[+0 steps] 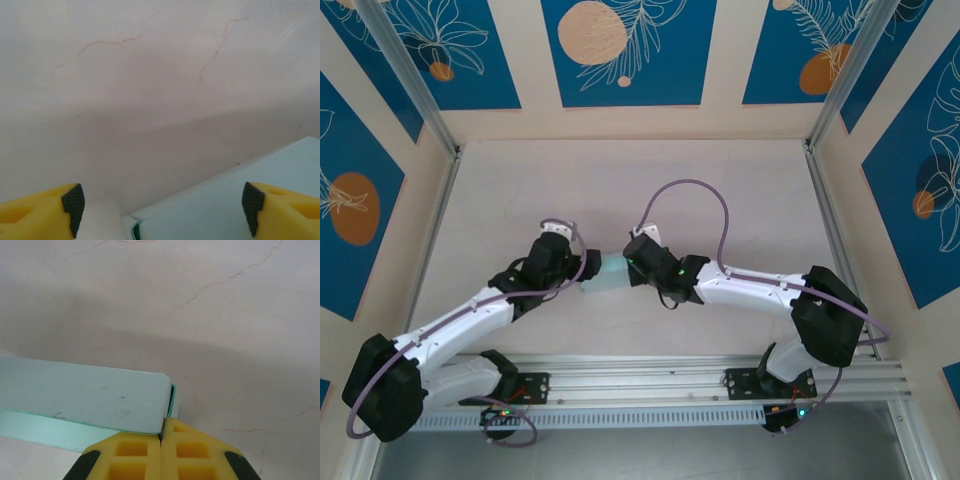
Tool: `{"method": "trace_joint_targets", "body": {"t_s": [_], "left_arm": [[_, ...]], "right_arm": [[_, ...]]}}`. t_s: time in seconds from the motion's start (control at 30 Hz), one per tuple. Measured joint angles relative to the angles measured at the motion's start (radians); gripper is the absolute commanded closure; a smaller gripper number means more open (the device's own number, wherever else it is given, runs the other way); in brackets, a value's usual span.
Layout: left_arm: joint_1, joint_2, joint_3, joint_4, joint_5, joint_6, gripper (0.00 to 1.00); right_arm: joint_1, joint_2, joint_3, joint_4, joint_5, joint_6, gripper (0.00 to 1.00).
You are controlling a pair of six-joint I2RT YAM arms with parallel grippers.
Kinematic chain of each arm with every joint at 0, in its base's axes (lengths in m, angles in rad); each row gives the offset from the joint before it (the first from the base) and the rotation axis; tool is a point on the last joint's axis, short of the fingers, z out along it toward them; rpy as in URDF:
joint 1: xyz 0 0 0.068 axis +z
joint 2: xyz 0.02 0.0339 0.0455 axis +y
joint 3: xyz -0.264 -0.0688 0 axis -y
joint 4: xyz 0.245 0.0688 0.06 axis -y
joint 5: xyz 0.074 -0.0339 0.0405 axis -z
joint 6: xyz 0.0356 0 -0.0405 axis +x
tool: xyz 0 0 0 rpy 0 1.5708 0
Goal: Fold the paper box
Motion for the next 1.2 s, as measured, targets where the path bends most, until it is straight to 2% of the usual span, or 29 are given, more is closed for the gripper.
{"method": "trace_joint_targets", "body": {"t_s": [0.13,0.23,0.37,0.53,0.8,1.0,1.2], "left_arm": [[0.010,0.006,-0.026,0.037,0.017,-0.016,0.24],[0.013,0.006,-0.052,0.080,0.032,-0.035,0.32],[0.015,0.007,-0.090,0.151,0.054,-0.066,0.36],[0.019,0.025,-0.132,0.243,0.070,-0.105,0.41],[0.021,0.046,-0.160,0.318,0.071,-0.128,0.42],[0.020,0.046,-0.162,0.324,0.071,-0.130,0.42],[0.020,0.052,-0.165,0.338,0.072,-0.130,0.42]], "right_arm": [[0.000,0.004,0.003,0.001,0.000,0.000,1.00],[0.001,0.009,0.007,0.000,0.003,0.000,1.00],[0.005,0.009,0.011,-0.010,0.005,0.000,1.00],[0.024,0.010,0.027,-0.058,0.024,0.003,0.83],[0.089,0.015,0.085,-0.175,0.051,-0.009,0.60],[0.101,0.002,0.106,-0.201,0.035,-0.013,0.48],[0.087,-0.047,0.126,-0.230,0.001,0.029,0.44]]}}
